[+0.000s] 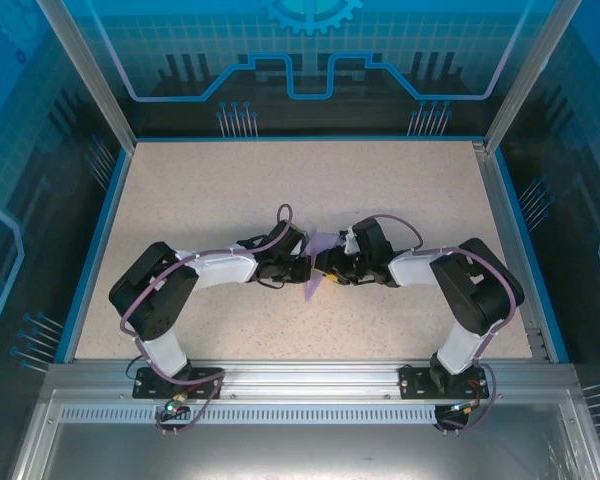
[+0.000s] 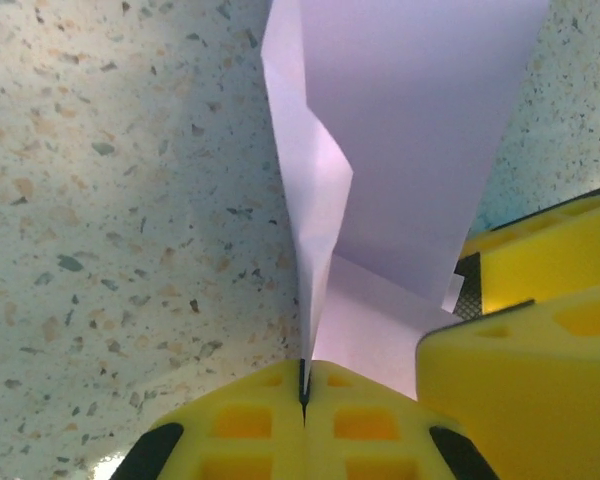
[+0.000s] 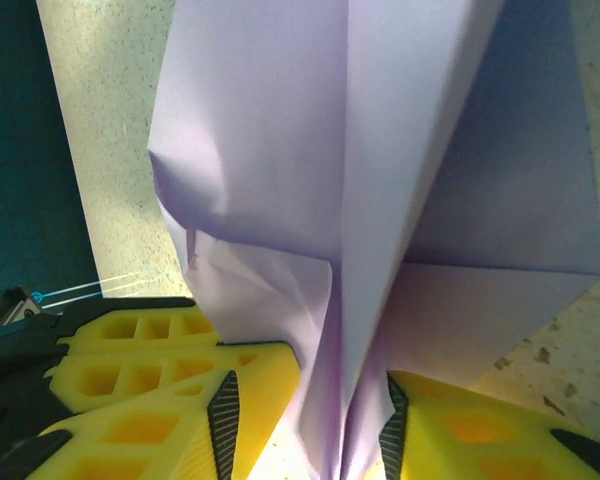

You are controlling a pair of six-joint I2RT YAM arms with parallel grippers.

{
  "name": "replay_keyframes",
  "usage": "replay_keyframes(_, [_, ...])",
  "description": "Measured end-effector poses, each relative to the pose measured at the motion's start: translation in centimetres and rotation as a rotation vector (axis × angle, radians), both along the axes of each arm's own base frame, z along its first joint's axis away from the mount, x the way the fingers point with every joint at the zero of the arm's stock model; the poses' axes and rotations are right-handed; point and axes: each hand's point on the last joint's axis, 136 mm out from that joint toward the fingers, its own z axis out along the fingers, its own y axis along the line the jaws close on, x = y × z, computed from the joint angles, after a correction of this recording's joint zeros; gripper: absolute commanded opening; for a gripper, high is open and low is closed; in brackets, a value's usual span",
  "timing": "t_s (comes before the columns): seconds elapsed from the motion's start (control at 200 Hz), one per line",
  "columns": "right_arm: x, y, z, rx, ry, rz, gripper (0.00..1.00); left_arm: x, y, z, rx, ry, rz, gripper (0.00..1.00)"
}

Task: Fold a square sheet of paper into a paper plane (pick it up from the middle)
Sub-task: Move the paper plane to the center of the table.

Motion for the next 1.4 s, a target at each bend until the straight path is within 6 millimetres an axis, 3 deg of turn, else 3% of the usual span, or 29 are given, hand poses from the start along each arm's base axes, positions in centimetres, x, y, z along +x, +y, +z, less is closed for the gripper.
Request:
replay_keyframes(0.685, [0.2, 1.5, -0.5, -0.018, 0.001, 0.017, 0.09, 0.1, 0.3, 1.0, -0.168, 0.058, 0.076, 0.0])
replay_keyframes(0.855, [0.2, 1.1, 0.2, -0.104, -0.044, 0.046, 0.0, 0.2, 0.5, 1.6, -0.186, 0.052, 0.082, 0.16])
replay_keyframes(1.095, [0.2, -0.5, 1.8, -0.354, -0.161, 0.117, 0.0, -0.4, 1.6, 3.0, -0.195, 0.031, 0.093, 0.42])
replay_keyframes(1.245, [-0.4, -1.0, 3.0, -0.545, -0.259, 0.228, 0.0, -0.7, 2.8, 5.3, -0.189, -0.019, 0.101, 0.5])
replay_keyframes(1.401, [-1.8, -2.9, 2.1, -0.735, -0.281, 0.328, 0.0, -0.7, 4.8, 6.9, -0.168, -0.065, 0.133, 0.55])
